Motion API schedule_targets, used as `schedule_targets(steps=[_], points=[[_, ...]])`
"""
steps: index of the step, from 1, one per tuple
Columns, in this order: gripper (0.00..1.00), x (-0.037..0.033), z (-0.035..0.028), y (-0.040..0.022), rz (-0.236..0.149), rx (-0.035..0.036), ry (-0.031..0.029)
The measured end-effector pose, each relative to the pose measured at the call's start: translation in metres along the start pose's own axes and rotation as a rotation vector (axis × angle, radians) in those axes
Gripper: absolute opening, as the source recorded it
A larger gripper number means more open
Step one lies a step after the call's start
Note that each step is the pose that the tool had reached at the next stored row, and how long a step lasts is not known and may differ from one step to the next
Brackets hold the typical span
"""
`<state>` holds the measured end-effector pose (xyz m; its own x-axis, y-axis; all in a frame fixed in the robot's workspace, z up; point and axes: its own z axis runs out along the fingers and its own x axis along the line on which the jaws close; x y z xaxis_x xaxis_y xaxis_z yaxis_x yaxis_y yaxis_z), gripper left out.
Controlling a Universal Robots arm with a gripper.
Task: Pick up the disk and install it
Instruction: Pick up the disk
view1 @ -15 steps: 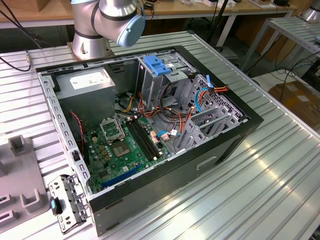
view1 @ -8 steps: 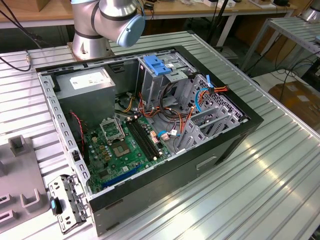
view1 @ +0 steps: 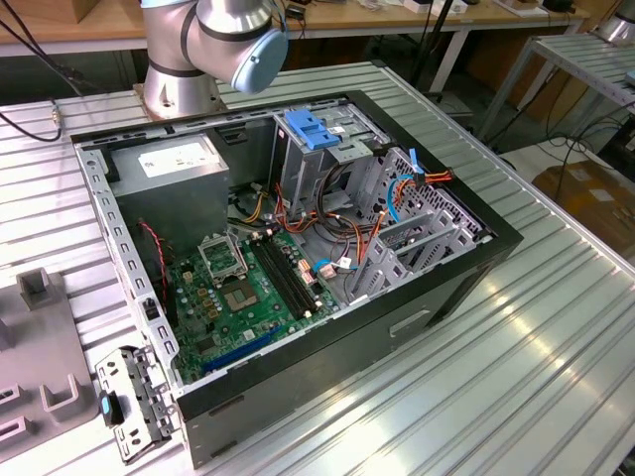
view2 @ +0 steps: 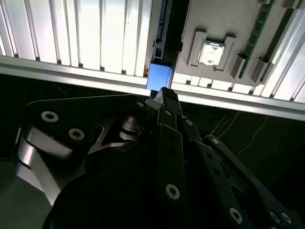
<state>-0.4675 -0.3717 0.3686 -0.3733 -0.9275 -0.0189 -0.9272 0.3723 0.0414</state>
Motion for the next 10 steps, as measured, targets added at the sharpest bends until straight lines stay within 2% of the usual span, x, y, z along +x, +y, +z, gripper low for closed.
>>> schedule_targets(steps=[4,7,10], points=[[0.11,0.0000,0.0000,0.0000,-0.068,-0.0013,0.0028],[0.11,0.0000,0.0002,-0.0001,-0.160,-0.0029,0.0068],[0.11,-0.0004,0.0012,0.0001,-0.212,-0.0036,0.0107]])
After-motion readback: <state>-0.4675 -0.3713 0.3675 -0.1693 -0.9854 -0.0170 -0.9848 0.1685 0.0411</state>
